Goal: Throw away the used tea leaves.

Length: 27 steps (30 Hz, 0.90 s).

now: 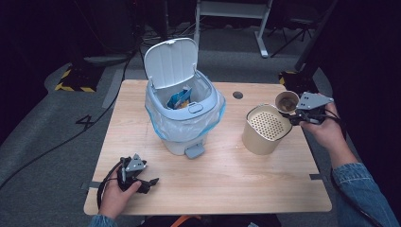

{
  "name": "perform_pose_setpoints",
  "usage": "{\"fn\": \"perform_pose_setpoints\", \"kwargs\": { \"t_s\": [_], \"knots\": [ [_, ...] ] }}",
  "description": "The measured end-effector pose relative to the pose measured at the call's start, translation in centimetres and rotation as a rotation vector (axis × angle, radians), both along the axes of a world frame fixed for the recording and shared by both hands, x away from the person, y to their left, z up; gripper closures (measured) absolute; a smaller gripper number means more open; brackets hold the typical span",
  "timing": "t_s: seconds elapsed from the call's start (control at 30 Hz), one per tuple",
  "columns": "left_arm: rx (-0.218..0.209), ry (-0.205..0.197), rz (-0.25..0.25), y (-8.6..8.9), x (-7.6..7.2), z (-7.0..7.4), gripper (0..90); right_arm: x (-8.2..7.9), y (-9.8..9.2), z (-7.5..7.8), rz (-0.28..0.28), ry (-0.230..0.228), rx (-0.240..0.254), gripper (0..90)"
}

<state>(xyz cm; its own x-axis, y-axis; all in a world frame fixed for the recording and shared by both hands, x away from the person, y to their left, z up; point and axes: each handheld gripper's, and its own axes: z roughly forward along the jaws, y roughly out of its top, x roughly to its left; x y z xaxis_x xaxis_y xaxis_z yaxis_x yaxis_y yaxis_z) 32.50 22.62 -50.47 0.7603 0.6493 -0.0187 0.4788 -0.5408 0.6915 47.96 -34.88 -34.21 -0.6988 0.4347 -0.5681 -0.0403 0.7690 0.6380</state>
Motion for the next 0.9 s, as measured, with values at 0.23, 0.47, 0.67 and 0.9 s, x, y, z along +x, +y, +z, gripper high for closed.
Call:
{"fn": "perform_pose_setpoints", "kwargs": {
  "t_s": [0.23, 0.47, 0.67, 0.9],
  "knots": [
    [0.000, 0.000, 0.000, 0.0, 0.0, 0.0, 15.8, -0.4, 1.0, -0.2, 0.016, -0.092, -0.197, 29.1],
    [0.000, 0.000, 0.000, 0.0, 0.0, 0.0, 15.8, -1.1, 2.5, -0.6, 0.068, -0.217, -0.453, 29.4],
    [0.000, 0.000, 0.000, 0.0, 0.0, 0.0, 15.8, -1.7, 3.8, -1.0, 0.094, -0.331, -0.657, 29.8],
    [0.000, 0.000, 0.000, 0.0, 0.0, 0.0, 15.8, -3.1, 5.5, -1.8, 0.141, -0.535, -1.019, 30.0]
  ]
}}
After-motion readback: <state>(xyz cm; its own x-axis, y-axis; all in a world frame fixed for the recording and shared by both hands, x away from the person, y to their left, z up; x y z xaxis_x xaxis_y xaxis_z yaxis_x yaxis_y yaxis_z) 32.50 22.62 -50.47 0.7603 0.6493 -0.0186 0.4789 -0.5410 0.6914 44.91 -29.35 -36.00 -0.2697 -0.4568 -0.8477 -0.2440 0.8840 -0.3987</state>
